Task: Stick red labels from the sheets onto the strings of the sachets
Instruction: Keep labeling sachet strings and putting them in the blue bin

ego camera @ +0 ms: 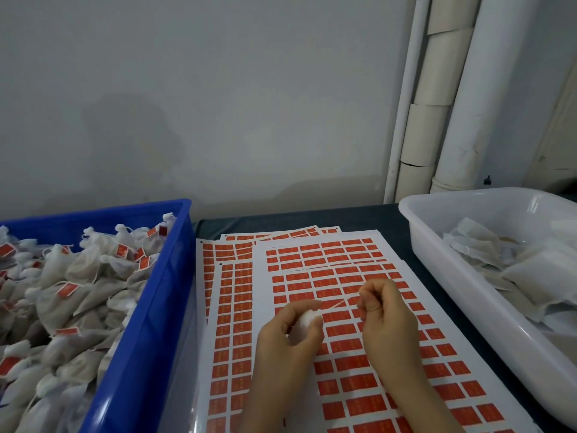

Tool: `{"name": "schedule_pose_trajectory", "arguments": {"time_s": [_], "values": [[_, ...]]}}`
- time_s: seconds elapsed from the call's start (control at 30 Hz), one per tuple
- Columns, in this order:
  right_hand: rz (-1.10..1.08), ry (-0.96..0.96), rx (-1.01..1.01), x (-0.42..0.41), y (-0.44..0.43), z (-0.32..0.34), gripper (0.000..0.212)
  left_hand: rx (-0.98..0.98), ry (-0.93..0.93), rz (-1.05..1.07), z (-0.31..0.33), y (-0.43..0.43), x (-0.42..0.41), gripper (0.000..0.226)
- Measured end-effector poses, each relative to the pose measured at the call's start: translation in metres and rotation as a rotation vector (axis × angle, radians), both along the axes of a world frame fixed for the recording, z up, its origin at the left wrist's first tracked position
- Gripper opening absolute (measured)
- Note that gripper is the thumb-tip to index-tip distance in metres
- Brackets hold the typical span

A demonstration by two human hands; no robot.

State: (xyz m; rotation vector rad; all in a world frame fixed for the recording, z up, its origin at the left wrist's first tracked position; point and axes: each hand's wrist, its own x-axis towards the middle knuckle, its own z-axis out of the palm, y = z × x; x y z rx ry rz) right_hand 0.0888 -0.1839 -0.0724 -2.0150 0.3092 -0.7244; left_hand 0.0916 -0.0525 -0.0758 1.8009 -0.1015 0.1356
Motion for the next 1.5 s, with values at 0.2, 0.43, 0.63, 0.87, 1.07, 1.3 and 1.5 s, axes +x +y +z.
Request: {"name": "schedule_pose_trajectory", "arguments": {"time_s": [0.2, 0.43, 0.63, 0.87, 1.07, 1.3, 1.5], "values": [[0.149, 0.087, 0.106, -0.004, 0.013, -0.005, 0.011, -0.069, -0.026, -0.037, 0.001, -0.002, 0.004, 0.006], [0.539, 0.073, 1.182, -0.007, 0.004, 0.012, 0.027, -0.025, -0.023, -0.117, 0.000, -0.001, 0.006, 0.008], [0.568, 0.042, 1.169, -0.006, 0.005, 0.014, 0.041, 0.271, -0.116, -0.206, 0.002, -0.003, 0.003, 0.018], [0.503, -0.004, 1.033, -0.002, -0.003, 0.013, 0.024, 0.175, -0.064, -0.186, -0.003, 0.002, -0.002, 0.021], [0.447, 0.210, 0.323, -0.005, 0.005, -0.002, 0.009, 0.626, -0.424, -0.077, -0.007, 0.008, -0.002, 0.023], [0.394, 0.261, 0.038, -0.006, 0.011, -0.002, 0.012, 0.686, -0.614, 0.154, -0.015, 0.010, 0.007, 0.022], [0.415, 0.115, 0.009, -0.008, 0.016, -0.004, 0.012, 0.384, -0.155, 0.248, -0.010, 0.001, 0.005, 0.013]]}}
